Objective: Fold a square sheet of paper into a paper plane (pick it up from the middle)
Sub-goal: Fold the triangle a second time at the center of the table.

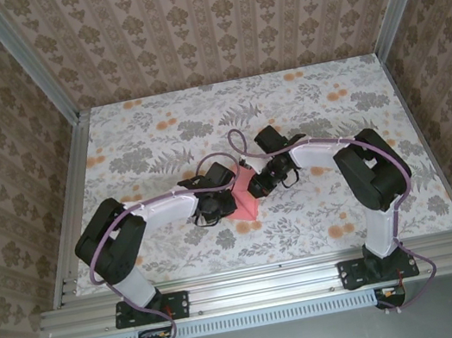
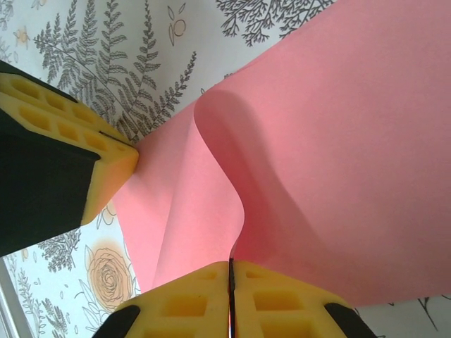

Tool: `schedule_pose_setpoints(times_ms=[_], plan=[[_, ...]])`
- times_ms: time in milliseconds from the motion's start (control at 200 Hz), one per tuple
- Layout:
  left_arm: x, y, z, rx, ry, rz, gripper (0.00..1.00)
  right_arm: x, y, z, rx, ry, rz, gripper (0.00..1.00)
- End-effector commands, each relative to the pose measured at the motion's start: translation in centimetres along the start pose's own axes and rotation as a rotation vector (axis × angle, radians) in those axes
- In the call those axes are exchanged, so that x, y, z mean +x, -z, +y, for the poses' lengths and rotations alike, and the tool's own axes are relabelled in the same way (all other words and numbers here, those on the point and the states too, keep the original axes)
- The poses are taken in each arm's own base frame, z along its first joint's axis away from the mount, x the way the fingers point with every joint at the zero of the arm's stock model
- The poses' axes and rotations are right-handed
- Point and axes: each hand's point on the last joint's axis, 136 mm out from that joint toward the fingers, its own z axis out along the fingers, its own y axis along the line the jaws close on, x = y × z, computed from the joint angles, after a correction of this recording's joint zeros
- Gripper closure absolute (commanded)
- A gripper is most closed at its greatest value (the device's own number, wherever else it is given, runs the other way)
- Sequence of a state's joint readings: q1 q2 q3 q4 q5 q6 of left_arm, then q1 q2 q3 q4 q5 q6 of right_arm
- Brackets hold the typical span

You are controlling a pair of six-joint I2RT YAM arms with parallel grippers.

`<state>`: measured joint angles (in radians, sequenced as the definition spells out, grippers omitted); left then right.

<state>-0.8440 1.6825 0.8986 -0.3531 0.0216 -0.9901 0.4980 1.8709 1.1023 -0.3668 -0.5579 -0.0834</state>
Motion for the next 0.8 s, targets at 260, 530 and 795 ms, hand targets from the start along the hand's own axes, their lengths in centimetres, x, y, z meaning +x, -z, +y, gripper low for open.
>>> schedule_pose_setpoints(times_ms=[260,530,795], plan=[[3.0,-1.9,4.6,-0.176,-0.032,0.105,0.9,0.0,0.1,-0.5,0.048,0.021,-0.004,0.89],[2.9,-1.7,4.2,-0.168,-0.039,0.105,0.91,0.6,-0.5,-0.6,0.043,0.007,0.018,0.89],[2.7,-1.6,4.1,-0.172,-0.045,0.103,0.9,1.3,-0.8,-1.1,0.077,-0.016,0.024,0.9]])
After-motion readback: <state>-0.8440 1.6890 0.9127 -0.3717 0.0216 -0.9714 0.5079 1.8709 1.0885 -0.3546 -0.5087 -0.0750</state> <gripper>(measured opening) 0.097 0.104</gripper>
